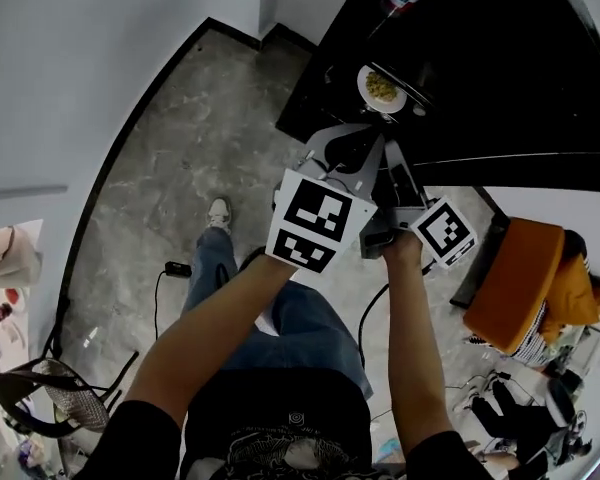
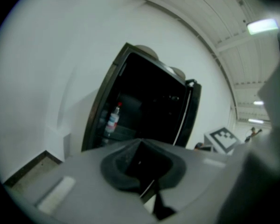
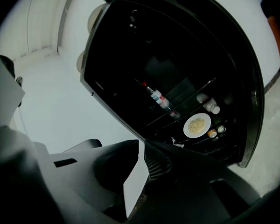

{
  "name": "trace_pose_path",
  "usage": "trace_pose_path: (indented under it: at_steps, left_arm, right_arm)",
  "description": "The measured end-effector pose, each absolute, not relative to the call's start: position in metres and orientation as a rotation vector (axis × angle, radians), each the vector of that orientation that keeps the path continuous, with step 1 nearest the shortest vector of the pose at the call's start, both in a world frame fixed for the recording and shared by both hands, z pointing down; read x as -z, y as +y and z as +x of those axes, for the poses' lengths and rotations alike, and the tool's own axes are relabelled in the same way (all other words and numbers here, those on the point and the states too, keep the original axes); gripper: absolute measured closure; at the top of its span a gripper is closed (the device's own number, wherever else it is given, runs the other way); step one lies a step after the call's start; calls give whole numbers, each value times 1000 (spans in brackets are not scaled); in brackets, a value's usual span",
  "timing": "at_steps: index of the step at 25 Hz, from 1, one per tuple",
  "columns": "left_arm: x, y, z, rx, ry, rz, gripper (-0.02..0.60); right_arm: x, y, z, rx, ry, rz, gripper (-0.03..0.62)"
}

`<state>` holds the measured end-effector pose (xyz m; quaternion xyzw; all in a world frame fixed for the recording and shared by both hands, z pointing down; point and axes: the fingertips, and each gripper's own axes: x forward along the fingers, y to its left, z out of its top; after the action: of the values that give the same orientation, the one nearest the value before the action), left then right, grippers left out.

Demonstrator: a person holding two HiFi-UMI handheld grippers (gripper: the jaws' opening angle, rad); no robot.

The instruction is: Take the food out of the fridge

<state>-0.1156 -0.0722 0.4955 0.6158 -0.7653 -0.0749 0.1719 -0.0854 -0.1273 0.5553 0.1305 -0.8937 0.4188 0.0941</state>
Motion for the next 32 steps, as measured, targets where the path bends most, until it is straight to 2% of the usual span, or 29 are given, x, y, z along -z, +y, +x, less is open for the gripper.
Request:
trace_pose_path:
  at_steps: [5,8,20,26,28,32]
  left_arm:
    - [-543,-87,-134,221,-2167,1756,578]
    - [-567,-98,-144,239,-2144,1753,578]
    - [-661,-144,-162,133,-2061,1903,578]
    - [-684,-153,-168,121,-2039,1905,578]
    - [-688,-156,-170,120,-2032,1903,578]
    - [-691,-158,-171,106,-2021,1899,578]
  right_arm:
    - [-626,-158,-95,-1383,-2611,483,579]
    - [-668,-178,-105,-1463,-2590,523,521]
    - [-800,-268,-152,-2014,-2395,699,467]
    - [-819,-280,-172,-2216,-2278,685,471]
    - [-820,-281,-175,-2272,-2246,688,523]
    - [-823,-282,-173,-2374,-2166,706,535]
